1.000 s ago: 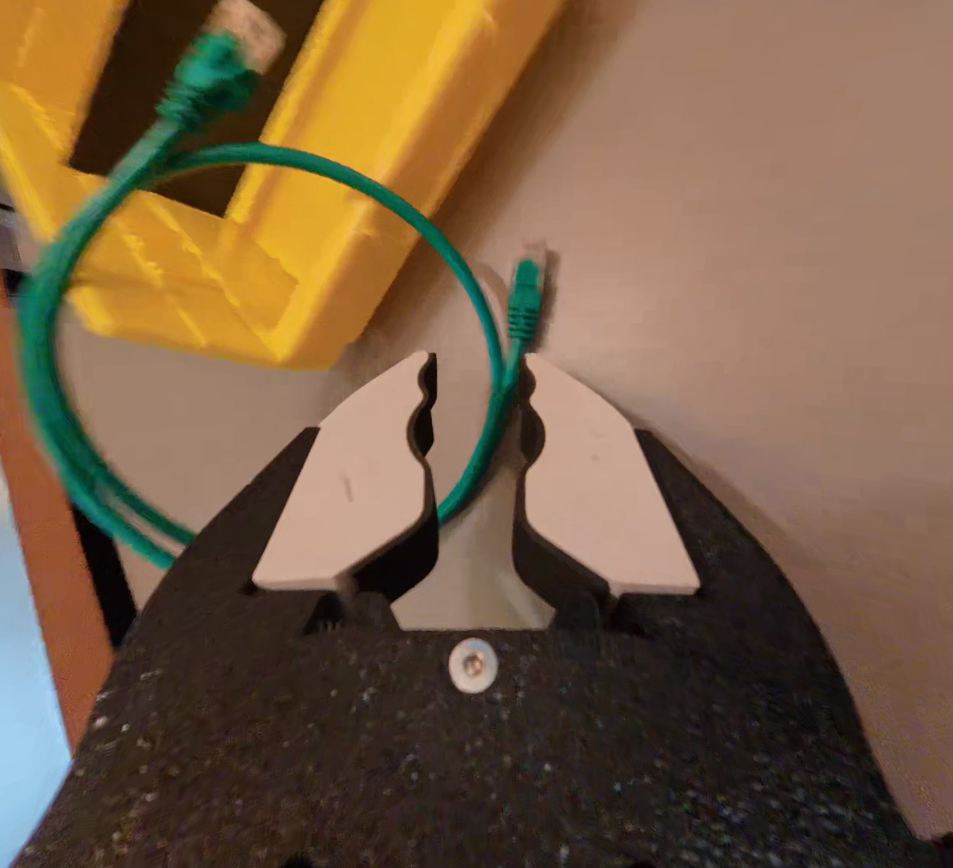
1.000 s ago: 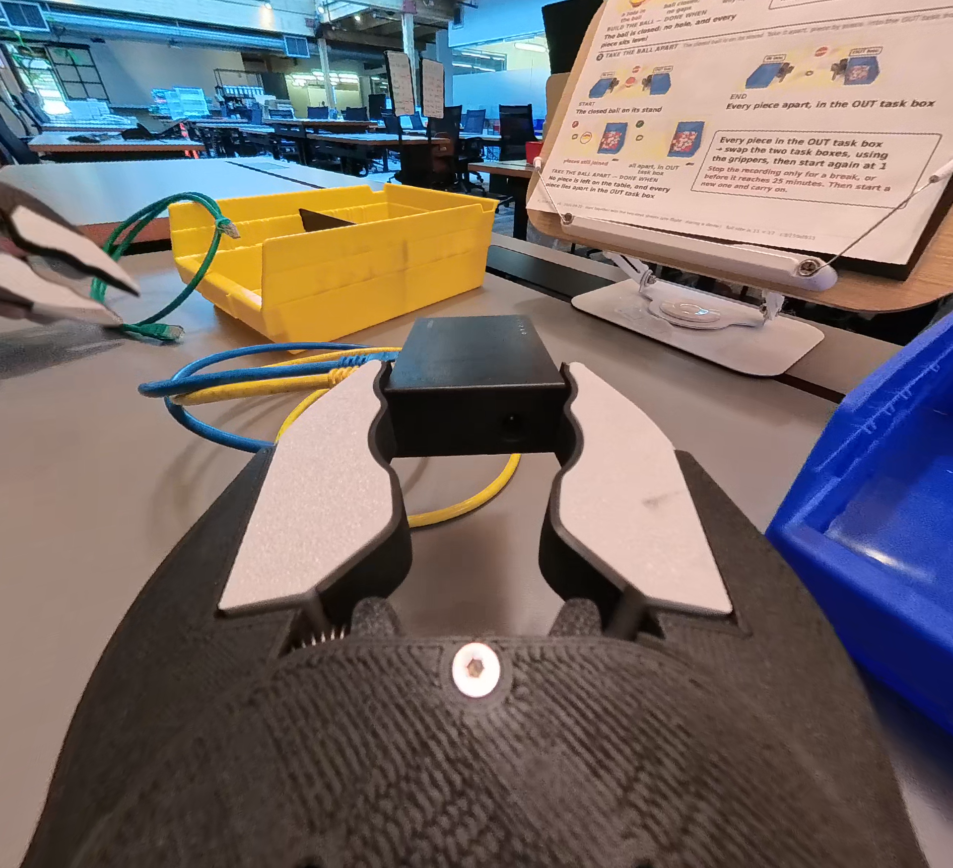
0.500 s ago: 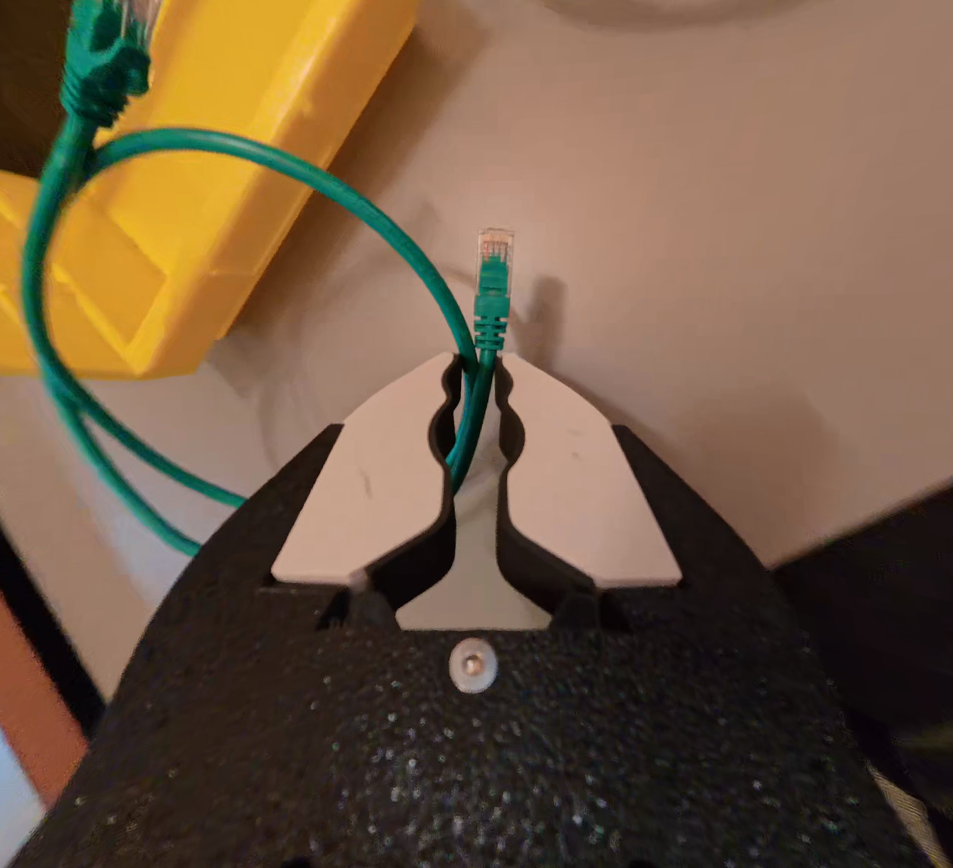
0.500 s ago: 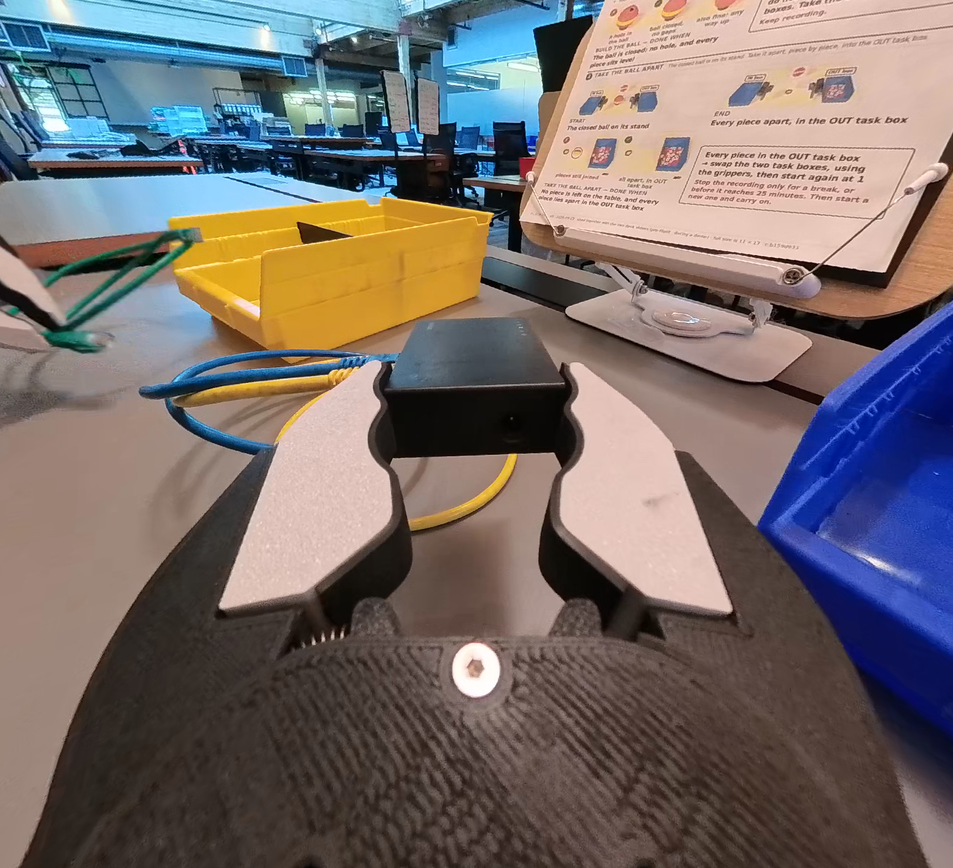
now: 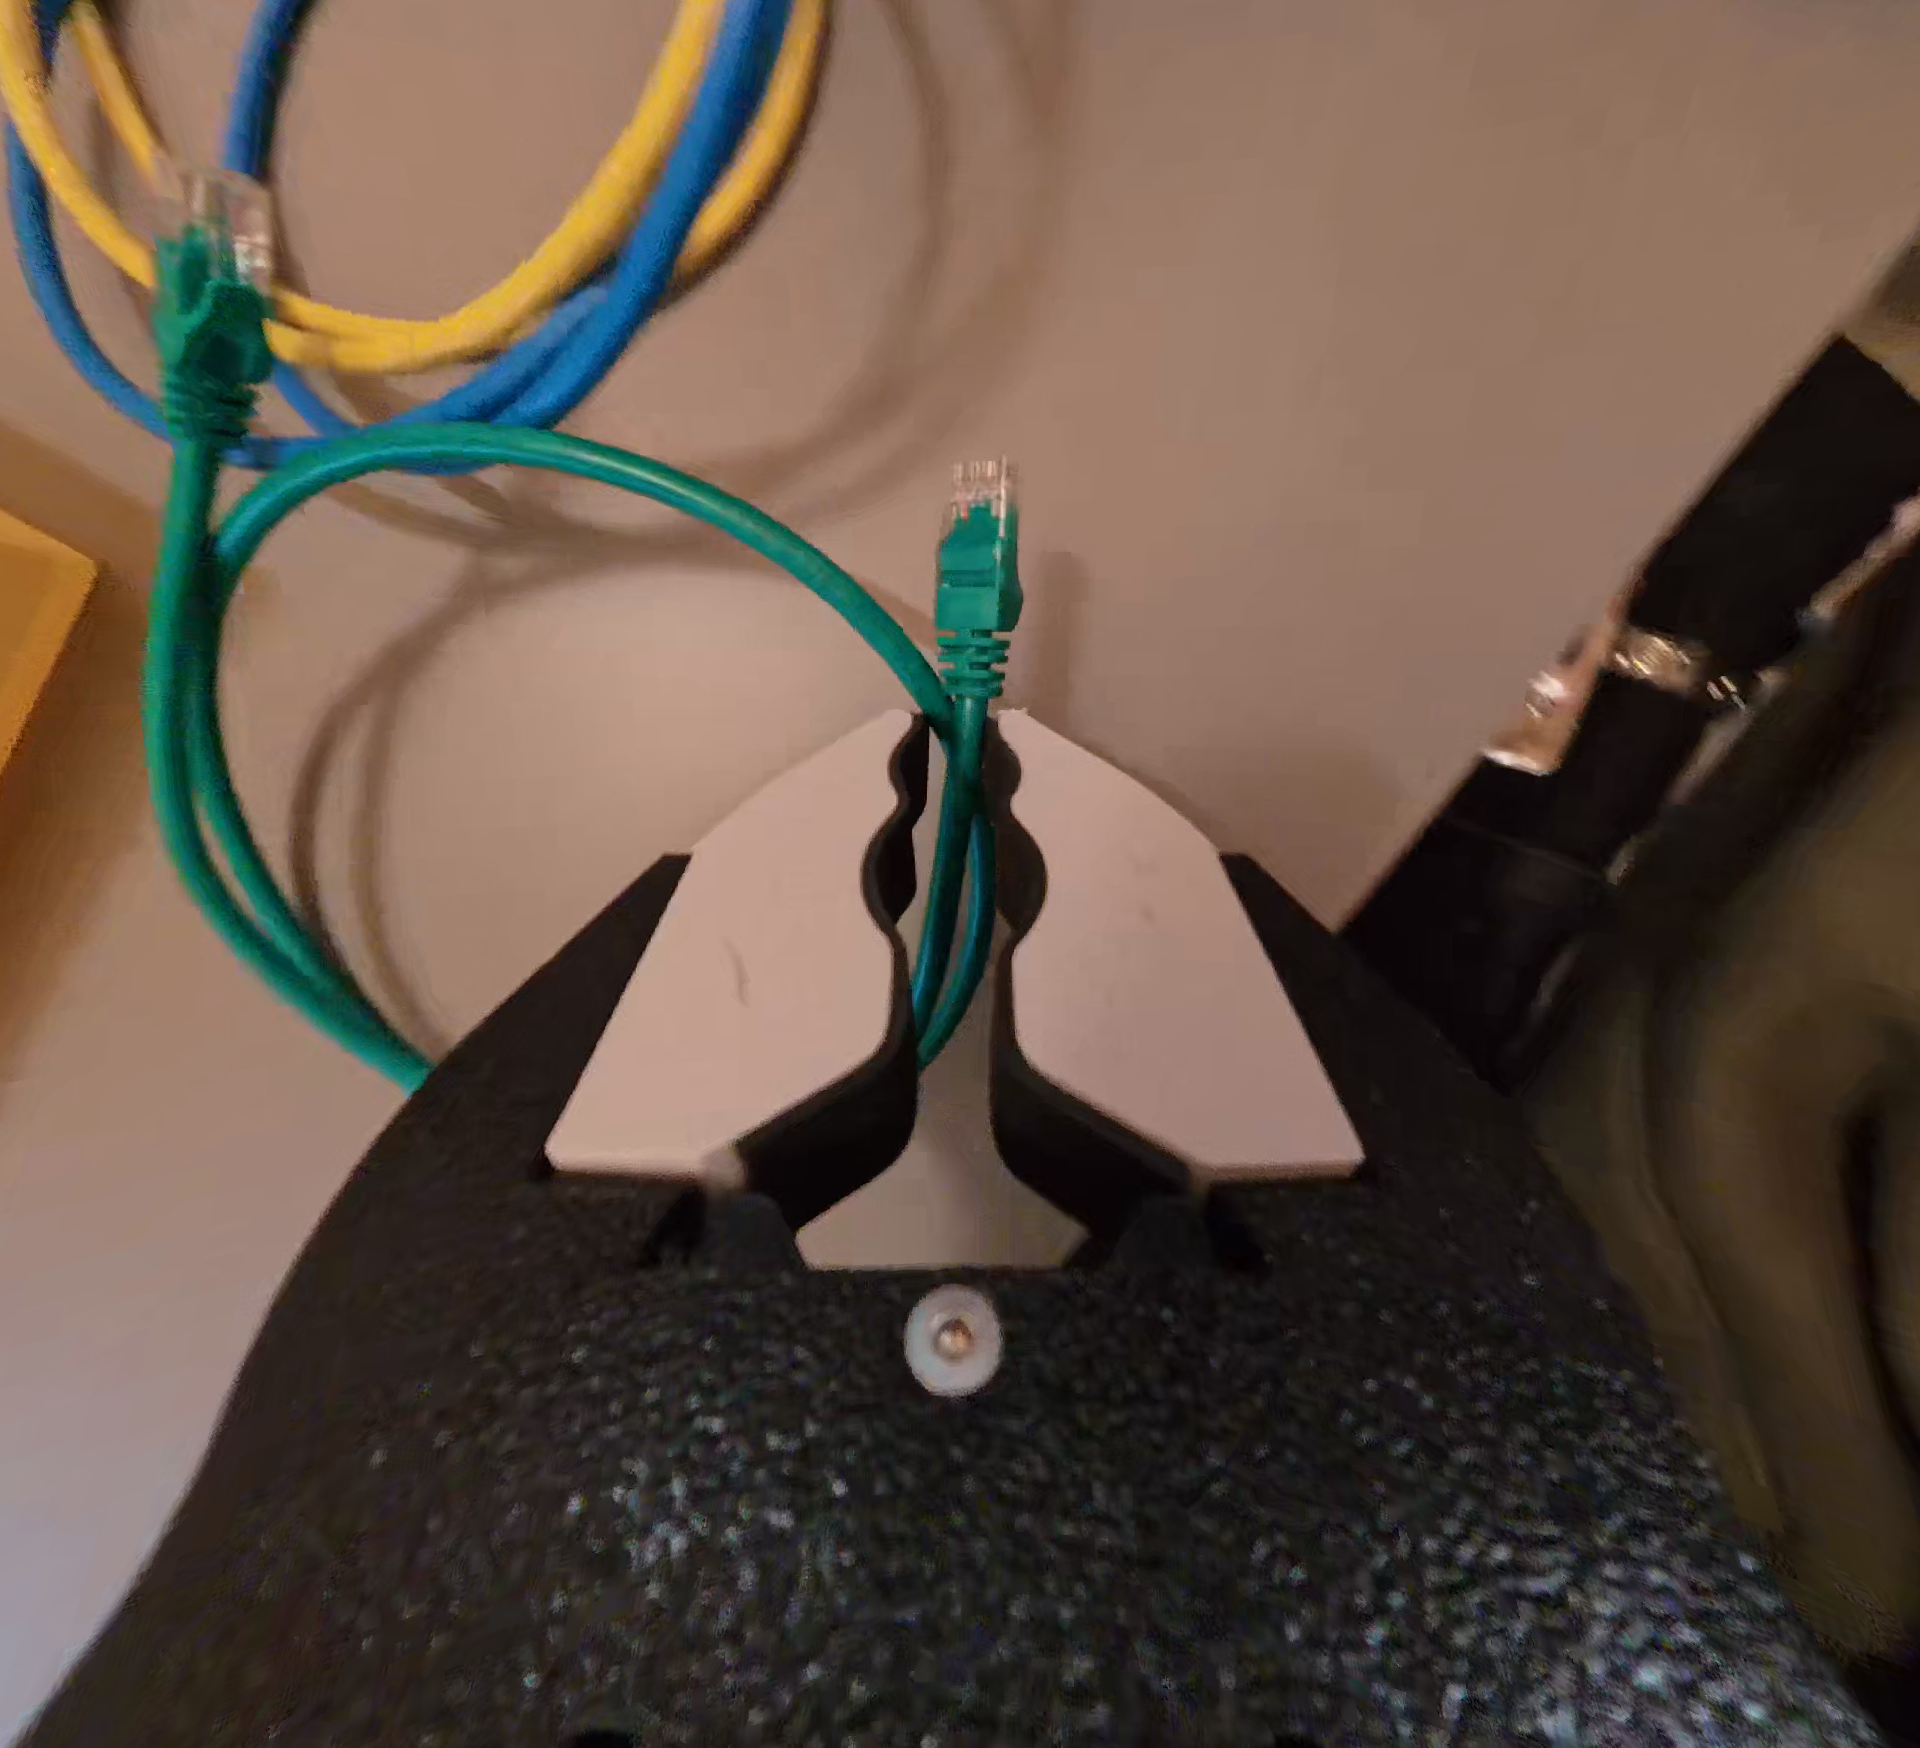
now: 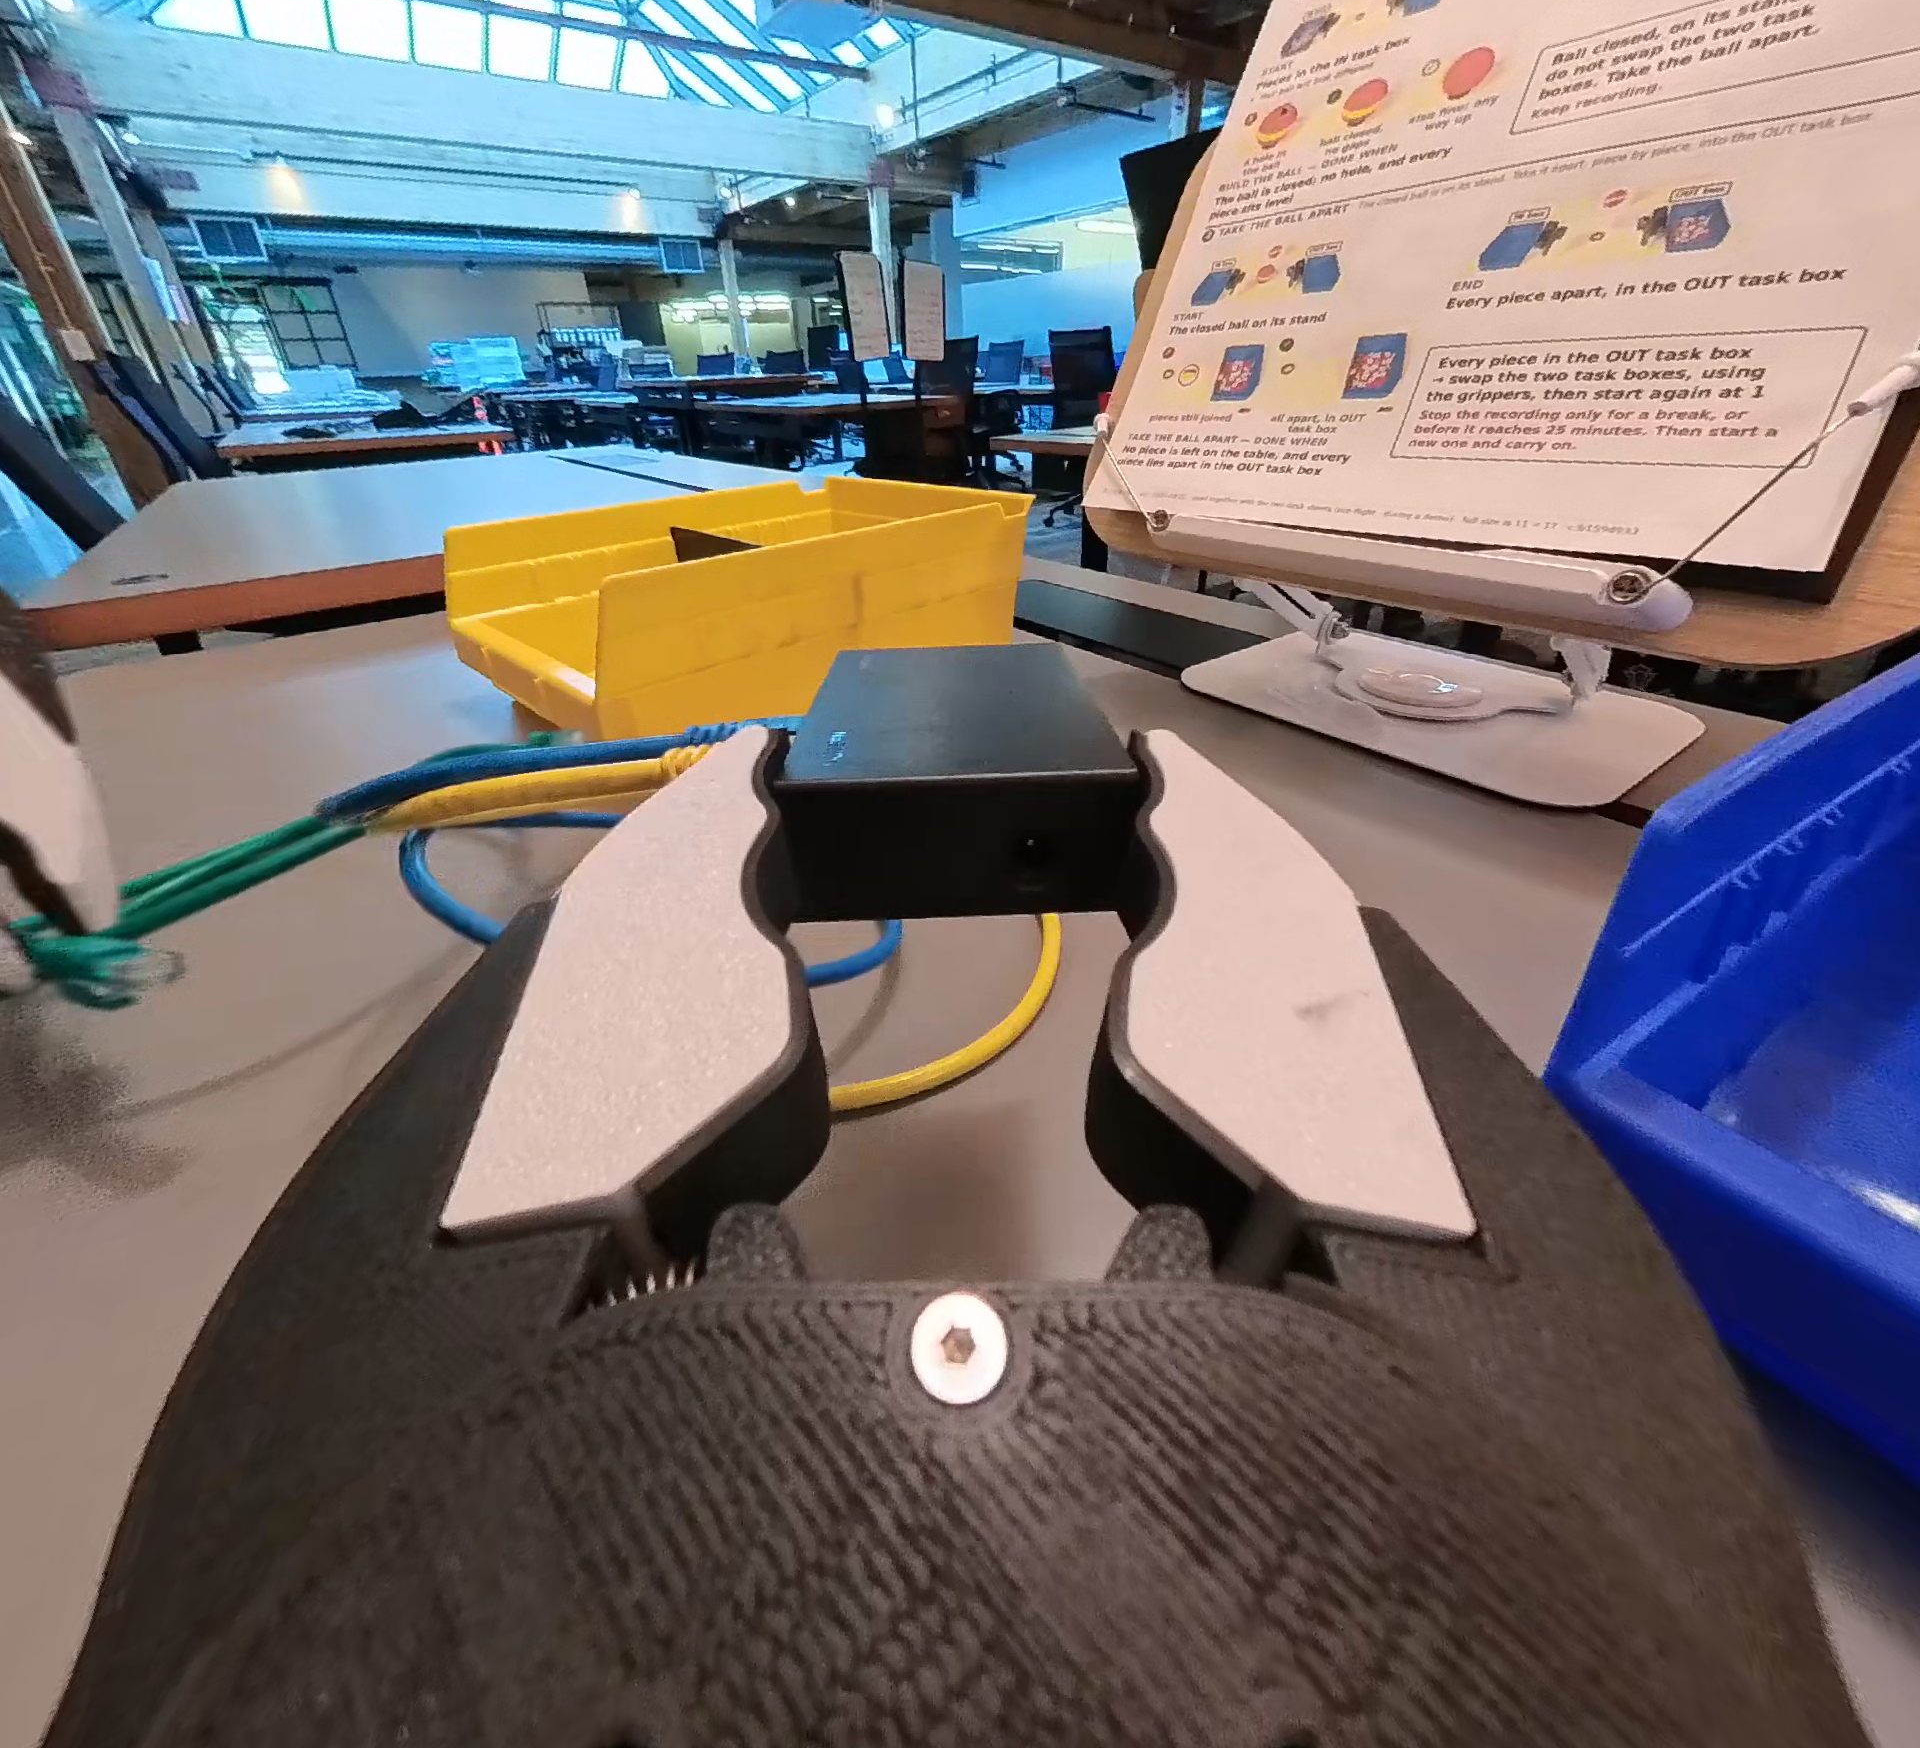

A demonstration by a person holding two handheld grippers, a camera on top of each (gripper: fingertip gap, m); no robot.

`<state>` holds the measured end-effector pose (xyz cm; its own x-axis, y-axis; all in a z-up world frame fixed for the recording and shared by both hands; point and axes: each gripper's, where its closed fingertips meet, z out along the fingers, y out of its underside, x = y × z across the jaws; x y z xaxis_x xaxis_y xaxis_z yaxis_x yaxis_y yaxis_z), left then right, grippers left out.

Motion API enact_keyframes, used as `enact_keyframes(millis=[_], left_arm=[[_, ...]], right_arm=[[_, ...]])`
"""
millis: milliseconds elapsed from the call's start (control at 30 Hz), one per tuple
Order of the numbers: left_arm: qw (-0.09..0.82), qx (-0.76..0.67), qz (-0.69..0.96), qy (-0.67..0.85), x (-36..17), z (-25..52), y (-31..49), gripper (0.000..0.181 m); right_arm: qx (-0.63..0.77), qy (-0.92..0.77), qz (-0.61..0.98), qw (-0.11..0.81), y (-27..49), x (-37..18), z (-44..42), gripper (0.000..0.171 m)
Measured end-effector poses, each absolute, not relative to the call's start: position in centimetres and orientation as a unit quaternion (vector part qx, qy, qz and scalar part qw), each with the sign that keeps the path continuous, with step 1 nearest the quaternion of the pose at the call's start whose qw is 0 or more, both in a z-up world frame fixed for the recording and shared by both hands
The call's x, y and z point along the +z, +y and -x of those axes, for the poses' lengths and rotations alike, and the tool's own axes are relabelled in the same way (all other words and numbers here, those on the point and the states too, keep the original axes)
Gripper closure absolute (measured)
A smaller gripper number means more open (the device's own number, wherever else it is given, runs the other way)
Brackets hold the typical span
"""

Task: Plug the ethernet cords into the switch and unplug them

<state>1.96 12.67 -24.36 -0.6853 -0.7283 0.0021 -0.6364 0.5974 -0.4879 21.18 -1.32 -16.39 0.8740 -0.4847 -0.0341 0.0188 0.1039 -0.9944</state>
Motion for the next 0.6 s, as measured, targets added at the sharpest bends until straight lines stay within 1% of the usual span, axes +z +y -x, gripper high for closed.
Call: enact_keyframes(millis=[33,100,233,433,600], left_arm=[[0.105,-0.242,0.397,0.879,-24.8,-2.8,13.0,0.172],[0.123,-0.269,0.423,0.856,-25.5,-4.6,13.9,0.172],[0.129,-0.303,0.45,0.83,-27.1,-6.0,14.8,0.171],[0.185,-0.301,0.361,0.863,-28.1,-6.3,13.9,0.171],[0.188,-0.311,0.345,0.865,-27.6,-6.6,13.3,0.17]], right_arm=[[-0.178,0.18,0.648,0.718,-1.3,-16.5,-21.2,0.11],[-0.192,0.18,0.654,0.709,-1.5,-16.6,-21.2,0.109],[-0.237,0.208,0.653,0.689,-3.0,-16.8,-22.0,0.109],[-0.26,0.255,0.61,0.704,-6.1,-16.1,-22.7,0.109],[-0.251,0.245,0.611,0.709,-5.9,-16.0,-22.4,0.109]])
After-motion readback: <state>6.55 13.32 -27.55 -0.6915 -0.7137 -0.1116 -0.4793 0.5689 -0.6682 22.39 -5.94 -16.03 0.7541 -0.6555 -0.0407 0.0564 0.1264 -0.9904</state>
